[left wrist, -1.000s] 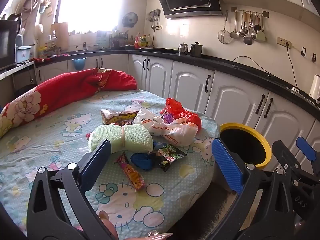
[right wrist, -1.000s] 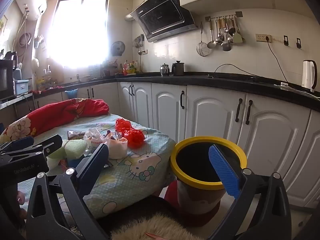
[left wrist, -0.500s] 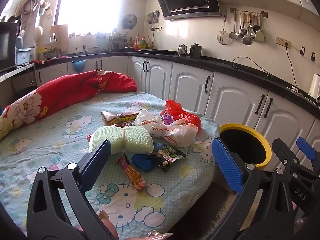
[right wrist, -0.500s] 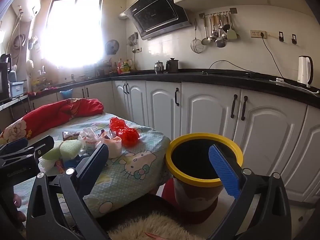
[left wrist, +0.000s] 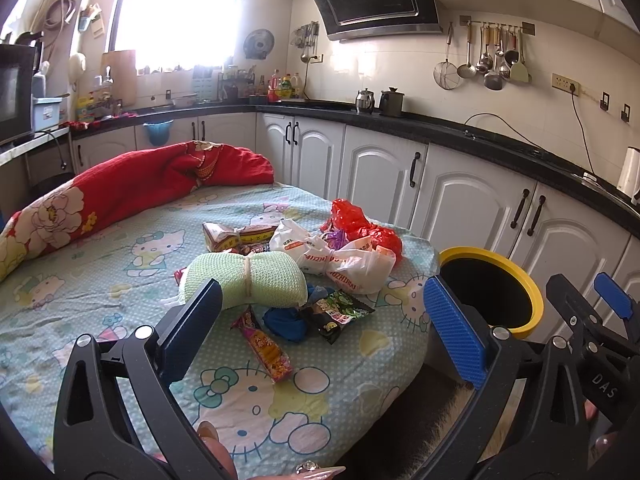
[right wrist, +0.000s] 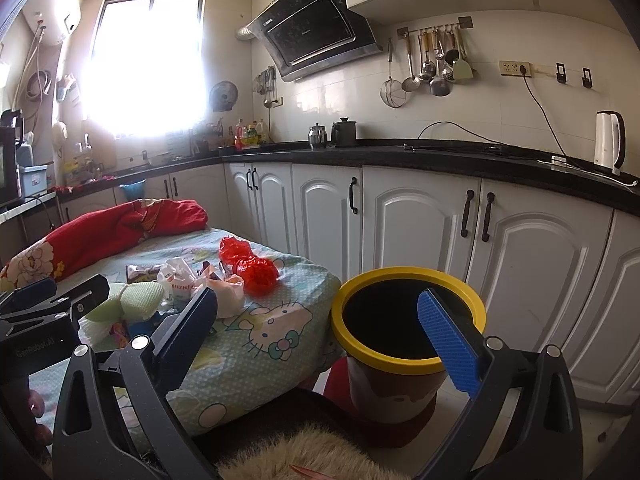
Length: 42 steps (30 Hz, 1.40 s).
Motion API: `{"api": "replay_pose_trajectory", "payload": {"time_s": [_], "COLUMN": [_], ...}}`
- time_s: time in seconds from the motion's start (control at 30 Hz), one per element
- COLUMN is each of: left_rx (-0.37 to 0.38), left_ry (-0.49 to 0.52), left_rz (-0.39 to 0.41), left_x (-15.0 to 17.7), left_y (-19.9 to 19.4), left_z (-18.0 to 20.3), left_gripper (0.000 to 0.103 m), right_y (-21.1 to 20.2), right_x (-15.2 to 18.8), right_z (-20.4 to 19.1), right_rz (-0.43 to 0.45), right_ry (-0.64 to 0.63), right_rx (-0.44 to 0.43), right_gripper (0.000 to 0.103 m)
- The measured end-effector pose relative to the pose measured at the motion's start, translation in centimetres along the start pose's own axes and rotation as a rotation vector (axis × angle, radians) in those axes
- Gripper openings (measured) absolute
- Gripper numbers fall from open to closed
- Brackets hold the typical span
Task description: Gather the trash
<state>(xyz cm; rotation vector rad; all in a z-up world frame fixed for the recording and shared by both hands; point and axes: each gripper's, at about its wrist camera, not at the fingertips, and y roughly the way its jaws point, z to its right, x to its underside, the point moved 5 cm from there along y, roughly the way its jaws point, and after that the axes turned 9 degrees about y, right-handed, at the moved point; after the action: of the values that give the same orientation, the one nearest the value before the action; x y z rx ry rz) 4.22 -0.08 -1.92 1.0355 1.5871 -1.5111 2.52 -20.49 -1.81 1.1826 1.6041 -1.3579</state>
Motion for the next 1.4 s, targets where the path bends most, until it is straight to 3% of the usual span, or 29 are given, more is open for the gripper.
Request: {"api": "replay_pose_trajectory", "payload": {"time_s": [1.4], "left_rx": [-0.001], "left_ry": [-0.008], "left_rz": [-0.004], "left_x": [-0.11], "left_y": [-0.19], "left_z": [-0.71], "left_gripper": [0.093], "right_y": [-0.05], "right_x": [0.24], "right_z": [-0.13], "right_rz": [-0.011], "right_ry": [-0.009], "right_rx": [-0.011], "right_gripper": [0.097]}}
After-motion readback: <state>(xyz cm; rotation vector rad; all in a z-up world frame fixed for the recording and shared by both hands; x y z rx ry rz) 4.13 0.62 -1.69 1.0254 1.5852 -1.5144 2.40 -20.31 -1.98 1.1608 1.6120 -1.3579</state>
